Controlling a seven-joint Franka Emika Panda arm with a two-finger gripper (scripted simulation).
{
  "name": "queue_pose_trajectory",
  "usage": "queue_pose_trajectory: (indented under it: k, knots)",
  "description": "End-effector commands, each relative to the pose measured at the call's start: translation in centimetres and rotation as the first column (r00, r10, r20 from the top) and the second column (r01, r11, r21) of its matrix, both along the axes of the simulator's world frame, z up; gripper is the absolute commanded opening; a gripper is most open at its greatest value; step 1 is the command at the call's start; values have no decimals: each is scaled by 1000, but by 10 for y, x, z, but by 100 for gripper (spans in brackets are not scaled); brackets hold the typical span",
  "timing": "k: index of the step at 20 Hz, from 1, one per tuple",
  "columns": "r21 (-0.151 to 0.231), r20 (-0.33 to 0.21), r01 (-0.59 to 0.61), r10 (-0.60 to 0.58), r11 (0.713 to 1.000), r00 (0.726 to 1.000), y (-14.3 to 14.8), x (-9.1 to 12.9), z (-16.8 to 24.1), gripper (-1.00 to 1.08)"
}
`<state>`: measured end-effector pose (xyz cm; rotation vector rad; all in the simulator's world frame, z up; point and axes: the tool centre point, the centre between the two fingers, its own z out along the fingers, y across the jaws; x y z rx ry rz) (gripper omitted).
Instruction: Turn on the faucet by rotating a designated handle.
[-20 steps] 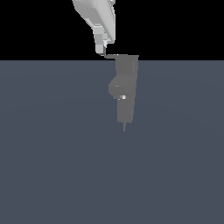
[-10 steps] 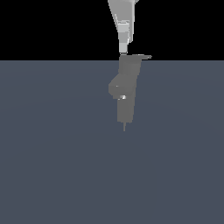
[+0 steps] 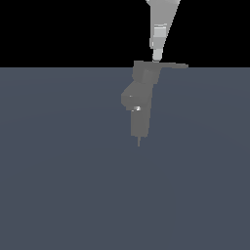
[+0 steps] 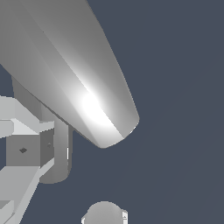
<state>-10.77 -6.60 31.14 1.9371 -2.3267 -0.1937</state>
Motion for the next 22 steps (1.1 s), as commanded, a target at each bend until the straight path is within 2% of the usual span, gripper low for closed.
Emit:
queue_pose_trajectory:
  k: [1, 22]
  knots:
    - [1, -3, 11, -11, 1000, 1000, -15, 5, -5, -100]
    - [4, -29, 36, -35, 999, 999, -99, 40, -26, -100]
